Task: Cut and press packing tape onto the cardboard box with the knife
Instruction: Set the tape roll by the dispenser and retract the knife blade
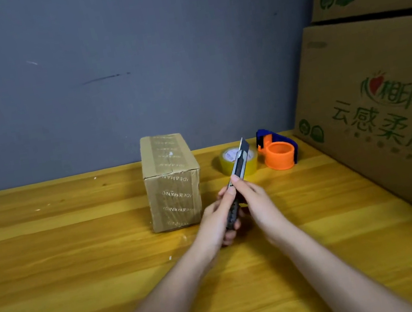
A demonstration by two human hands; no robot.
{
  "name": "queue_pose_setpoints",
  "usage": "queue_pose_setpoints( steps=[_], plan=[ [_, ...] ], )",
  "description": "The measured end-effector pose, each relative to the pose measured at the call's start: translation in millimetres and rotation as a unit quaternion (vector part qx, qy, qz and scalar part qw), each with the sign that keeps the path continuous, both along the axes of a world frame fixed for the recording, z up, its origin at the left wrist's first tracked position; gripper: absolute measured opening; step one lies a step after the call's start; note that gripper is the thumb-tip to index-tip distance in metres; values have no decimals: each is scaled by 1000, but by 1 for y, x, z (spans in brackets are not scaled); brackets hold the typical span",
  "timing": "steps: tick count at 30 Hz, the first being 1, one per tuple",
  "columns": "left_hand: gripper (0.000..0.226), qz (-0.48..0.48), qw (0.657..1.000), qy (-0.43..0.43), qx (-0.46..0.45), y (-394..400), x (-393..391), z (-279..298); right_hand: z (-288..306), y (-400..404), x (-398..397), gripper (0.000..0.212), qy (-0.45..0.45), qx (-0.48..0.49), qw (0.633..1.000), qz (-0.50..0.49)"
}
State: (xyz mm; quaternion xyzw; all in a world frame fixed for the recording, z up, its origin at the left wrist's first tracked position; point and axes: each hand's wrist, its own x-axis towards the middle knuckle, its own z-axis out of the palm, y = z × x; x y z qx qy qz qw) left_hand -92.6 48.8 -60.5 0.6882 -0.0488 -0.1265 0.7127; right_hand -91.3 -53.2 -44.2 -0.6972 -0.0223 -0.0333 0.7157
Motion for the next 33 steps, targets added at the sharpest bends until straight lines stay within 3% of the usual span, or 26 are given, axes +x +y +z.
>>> queue_pose_setpoints(
  steps=[8,14,20,33],
  plan=[
    [46,36,999,-5,9,-4,3,-2,-11,3,-4,57,10,35,997,66],
    [57,19,999,32,-27,-4,4,-5,-12,10,-6,44,28,61,996,56],
    [48,29,999,-8,-35,-7,1,-9,-15,12,-6,38,30,31,999,13],
    [37,53,995,-76,-28,-8,-8,-10,-13,14,-12,30,21,49,998,43]
  ],
)
